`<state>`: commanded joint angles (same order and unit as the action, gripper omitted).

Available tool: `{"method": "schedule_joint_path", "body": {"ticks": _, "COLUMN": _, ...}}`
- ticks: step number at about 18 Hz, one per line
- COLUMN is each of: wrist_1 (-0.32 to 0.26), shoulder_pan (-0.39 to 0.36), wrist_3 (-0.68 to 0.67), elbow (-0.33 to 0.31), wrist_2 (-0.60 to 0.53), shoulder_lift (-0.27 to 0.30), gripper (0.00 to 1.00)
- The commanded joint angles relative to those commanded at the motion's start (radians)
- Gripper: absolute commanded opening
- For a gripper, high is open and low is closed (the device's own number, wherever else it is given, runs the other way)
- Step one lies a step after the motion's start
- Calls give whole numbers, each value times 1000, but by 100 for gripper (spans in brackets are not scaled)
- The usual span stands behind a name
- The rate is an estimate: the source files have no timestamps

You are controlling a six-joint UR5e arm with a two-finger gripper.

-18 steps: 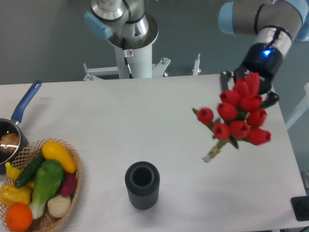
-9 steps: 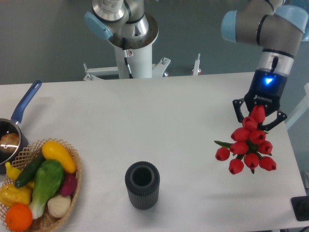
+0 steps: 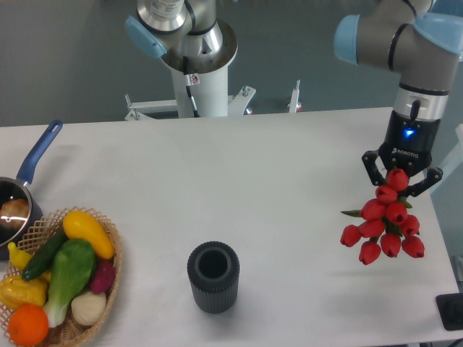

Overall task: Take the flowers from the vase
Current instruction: 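Carry the held tulips away from the vase and hold them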

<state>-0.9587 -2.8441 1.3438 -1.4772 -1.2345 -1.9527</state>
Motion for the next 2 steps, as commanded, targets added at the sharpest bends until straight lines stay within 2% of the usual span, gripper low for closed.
{"method": "schedule_joint_path", "body": {"ticks": 2, "wrist_1": 5, "shoulder_pan": 22, "wrist_3": -12, "elbow": 2, "wrist_2": -57, "shoulder_lift": -11, "gripper": 0}}
